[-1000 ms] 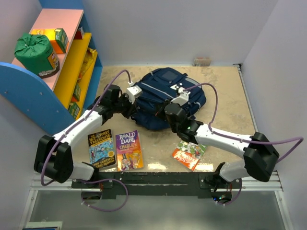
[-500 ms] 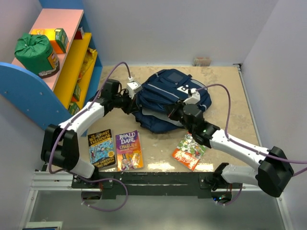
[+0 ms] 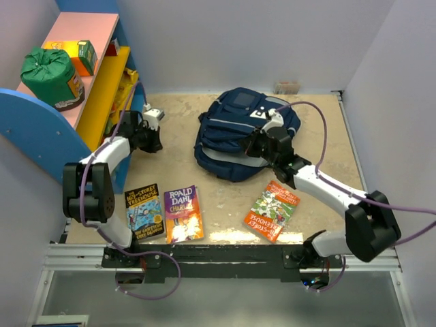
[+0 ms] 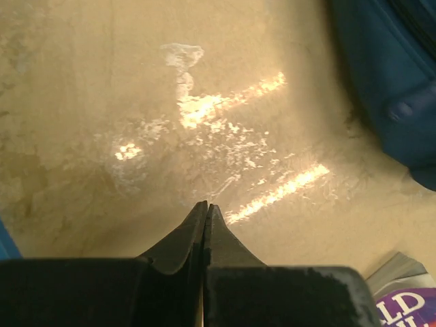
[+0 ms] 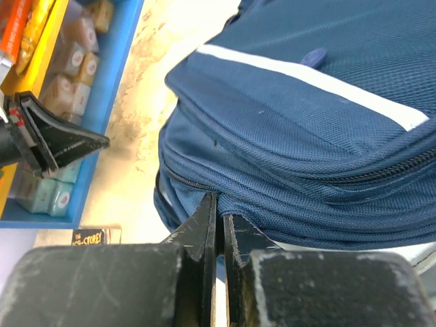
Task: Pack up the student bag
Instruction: Unzip the student bag at the center of the board, then adjust the student bag at the center of the board, then pick up the book from the center of the board.
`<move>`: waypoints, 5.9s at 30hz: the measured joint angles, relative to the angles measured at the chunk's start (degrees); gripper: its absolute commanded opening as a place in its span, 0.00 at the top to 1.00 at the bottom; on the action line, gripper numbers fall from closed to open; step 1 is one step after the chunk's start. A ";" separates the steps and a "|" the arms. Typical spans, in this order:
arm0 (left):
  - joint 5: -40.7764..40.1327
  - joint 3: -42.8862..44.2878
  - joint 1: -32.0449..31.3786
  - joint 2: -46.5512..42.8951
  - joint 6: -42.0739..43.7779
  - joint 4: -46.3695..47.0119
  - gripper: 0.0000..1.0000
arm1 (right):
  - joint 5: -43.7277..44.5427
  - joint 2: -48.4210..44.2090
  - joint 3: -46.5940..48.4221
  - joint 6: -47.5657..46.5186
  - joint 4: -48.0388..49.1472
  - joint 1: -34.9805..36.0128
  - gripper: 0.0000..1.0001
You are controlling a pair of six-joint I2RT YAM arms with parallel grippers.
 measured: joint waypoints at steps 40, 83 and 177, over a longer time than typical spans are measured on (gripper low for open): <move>3.67 -9.94 -22.14 -11.63 32.02 14.80 0.00 | -22.21 13.66 13.29 -6.54 3.30 2.14 1.00; -9.86 -5.25 -22.58 -9.18 23.28 13.66 0.83 | -25.40 15.72 15.85 -13.70 2.80 3.04 1.00; -34.53 -3.98 -24.92 -8.15 6.47 16.72 1.00 | -2.75 -13.90 -13.77 2.58 -2.21 8.13 1.00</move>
